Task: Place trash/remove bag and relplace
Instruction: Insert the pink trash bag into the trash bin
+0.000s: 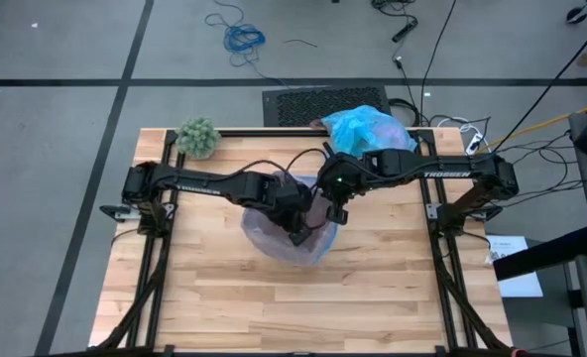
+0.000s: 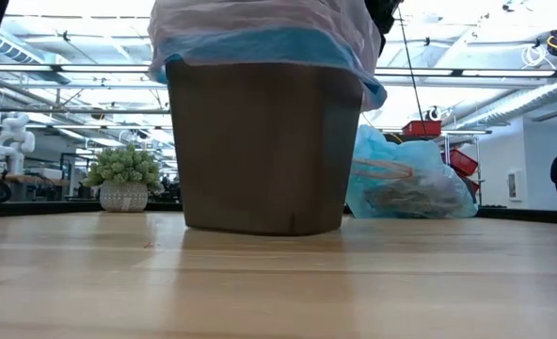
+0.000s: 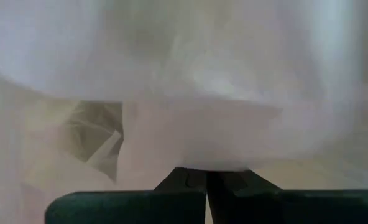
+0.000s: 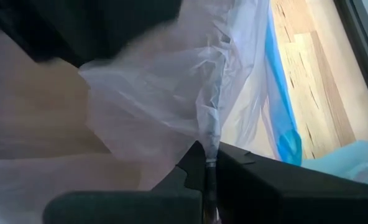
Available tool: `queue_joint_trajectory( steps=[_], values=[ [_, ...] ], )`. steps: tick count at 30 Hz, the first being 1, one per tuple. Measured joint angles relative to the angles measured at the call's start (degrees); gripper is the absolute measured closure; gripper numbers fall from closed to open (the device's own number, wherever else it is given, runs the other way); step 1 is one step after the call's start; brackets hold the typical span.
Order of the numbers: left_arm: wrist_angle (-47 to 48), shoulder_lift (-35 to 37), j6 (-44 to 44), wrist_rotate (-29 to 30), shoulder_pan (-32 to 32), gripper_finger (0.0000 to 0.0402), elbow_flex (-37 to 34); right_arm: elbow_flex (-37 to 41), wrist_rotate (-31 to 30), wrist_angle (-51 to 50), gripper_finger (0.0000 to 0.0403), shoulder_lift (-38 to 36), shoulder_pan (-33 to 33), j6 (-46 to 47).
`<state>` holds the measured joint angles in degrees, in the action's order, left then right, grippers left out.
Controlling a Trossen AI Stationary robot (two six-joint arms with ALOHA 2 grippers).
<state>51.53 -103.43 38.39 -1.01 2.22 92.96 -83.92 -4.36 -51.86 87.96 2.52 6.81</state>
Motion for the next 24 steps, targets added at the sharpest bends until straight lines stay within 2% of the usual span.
queue_joint_trajectory(
  steps=[10,18,24],
  values=[
    [-1.14,-6.31,-3.22,-0.50,0.10,0.0402,-1.26,0.02,-0.05,-0.22,0.0403,0.00,-0.70,0.25],
    [-1.70,-10.88,-5.56,-4.67,-0.04,0.0402,-1.39,0.00,0.46,0.28,0.0403,-0.07,-0.81,0.00],
    [-0.96,-8.66,-5.44,-6.08,-0.07,0.0402,-1.41,-0.04,0.50,0.31,0.0403,-0.15,-0.82,-0.50]
  ],
)
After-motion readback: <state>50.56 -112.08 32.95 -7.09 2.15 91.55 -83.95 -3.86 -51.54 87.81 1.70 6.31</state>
